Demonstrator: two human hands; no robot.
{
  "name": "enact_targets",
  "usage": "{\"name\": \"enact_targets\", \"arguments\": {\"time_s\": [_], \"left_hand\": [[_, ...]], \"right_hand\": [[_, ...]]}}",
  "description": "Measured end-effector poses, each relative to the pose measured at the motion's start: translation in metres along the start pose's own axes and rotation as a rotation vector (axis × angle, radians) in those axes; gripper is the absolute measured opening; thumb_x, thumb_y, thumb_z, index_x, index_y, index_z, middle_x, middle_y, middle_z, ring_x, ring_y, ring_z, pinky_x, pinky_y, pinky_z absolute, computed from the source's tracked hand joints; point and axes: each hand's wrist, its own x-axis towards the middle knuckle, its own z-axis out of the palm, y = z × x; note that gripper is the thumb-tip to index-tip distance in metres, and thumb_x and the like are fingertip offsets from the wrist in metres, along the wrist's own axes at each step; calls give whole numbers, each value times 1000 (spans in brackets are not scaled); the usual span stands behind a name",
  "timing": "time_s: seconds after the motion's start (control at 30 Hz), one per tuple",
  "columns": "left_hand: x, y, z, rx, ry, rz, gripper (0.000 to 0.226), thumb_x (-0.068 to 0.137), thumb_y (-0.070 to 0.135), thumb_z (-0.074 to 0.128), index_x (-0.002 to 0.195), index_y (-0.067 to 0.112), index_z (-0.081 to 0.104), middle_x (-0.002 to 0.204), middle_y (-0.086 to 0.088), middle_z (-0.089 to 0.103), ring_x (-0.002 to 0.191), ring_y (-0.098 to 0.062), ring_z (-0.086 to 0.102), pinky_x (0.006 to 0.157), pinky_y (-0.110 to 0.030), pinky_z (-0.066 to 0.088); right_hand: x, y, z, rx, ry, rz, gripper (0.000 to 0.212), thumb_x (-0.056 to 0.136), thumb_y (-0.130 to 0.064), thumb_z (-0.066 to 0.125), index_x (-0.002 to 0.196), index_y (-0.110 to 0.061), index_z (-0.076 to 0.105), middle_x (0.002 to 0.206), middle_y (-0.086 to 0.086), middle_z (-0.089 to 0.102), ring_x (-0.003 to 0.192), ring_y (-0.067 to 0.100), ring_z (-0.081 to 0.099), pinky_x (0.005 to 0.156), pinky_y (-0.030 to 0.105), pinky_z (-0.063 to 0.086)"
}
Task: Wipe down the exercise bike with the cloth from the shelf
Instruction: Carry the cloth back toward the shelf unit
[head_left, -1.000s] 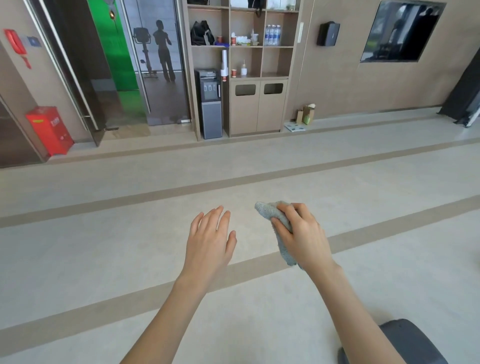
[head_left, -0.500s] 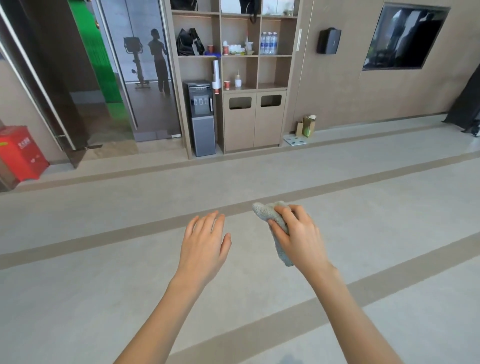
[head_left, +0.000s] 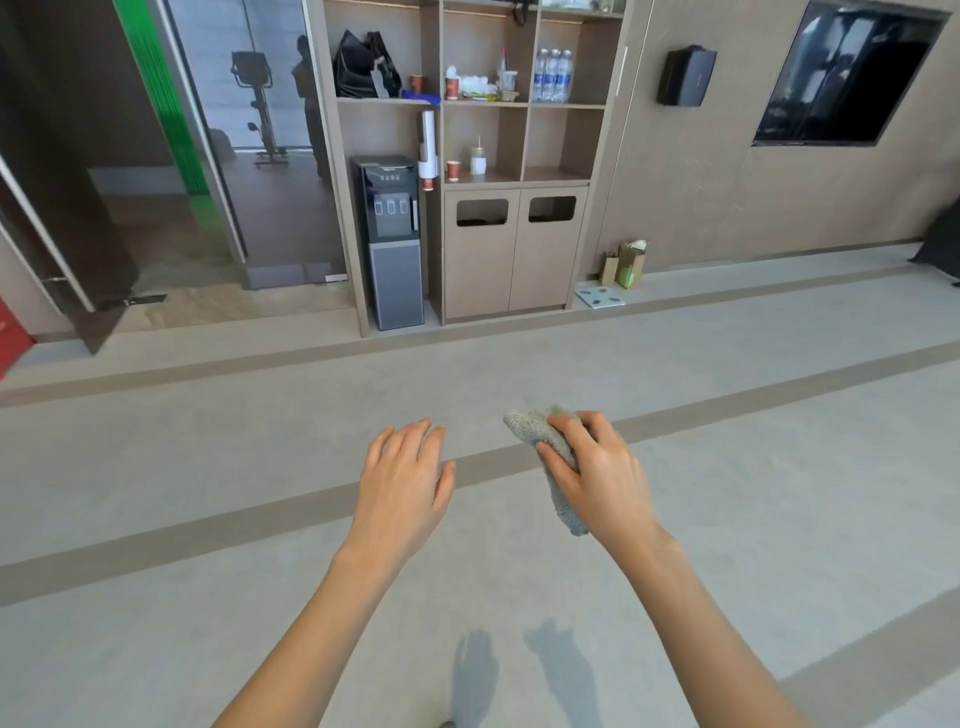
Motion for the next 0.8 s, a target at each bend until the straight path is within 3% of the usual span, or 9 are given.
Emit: {"name": "enact_targets", "arguments": {"time_s": [0.37, 0.53, 0.8], "left_hand": [[263, -74, 123, -22, 25, 58, 37, 82, 19, 70, 114, 1, 64, 121, -15, 63, 108, -29, 61, 99, -47, 42], [377, -99, 202, -15, 43, 95, 38, 78, 17, 74, 111, 1, 66, 115, -15, 66, 104, -30, 64, 96, -49, 45], [599, -139, 311, 16, 64, 113, 35, 76, 18, 75, 106, 2, 67, 109, -13, 68, 95, -32, 65, 89, -45, 49]], "right_hand": [[266, 70, 100, -27, 52, 49, 31, 90, -34, 61, 115, -16, 63, 116, 7, 57, 98, 33, 58, 67, 41, 52], [379, 119, 149, -16, 81, 2, 27, 87, -27, 66, 109, -11, 67, 109, 12, 61, 89, 37, 60, 59, 45, 54], [602, 203, 216, 0, 101, -33, 27, 87, -27, 66, 109, -11, 66, 105, 11, 62, 87, 35, 60, 58, 43, 53]]}}
